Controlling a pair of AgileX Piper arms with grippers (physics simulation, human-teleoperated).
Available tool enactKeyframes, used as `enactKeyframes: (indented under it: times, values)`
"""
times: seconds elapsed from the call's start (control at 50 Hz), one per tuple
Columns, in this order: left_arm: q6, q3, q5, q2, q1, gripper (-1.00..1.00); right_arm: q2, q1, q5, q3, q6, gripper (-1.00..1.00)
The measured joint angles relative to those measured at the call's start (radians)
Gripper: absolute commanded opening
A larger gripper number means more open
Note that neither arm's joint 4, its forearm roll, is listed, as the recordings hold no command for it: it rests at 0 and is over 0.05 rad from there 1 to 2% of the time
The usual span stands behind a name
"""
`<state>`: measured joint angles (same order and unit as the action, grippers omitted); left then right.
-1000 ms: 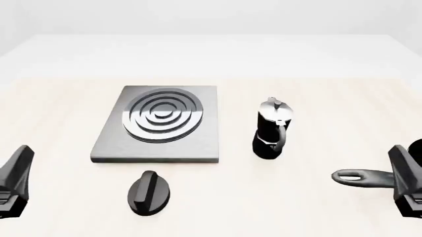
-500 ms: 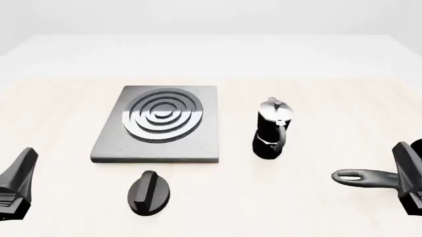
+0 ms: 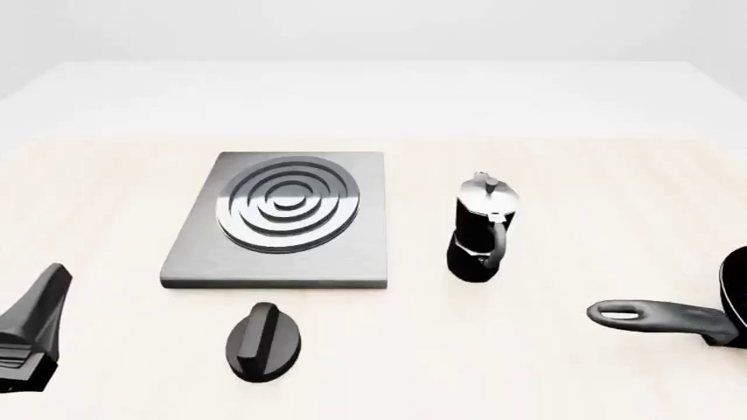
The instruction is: Put the frying pan on the stove.
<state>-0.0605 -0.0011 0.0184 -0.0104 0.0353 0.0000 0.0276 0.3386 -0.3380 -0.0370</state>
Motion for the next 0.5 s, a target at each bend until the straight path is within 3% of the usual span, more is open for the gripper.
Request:
enactKeyframes:
  times: [0.5]
  values:
    - [0.004, -0.001, 0.009, 0.003, 0.008, 1.00, 0.000, 0.040, 0.465, -0.434, -0.001, 1.00]
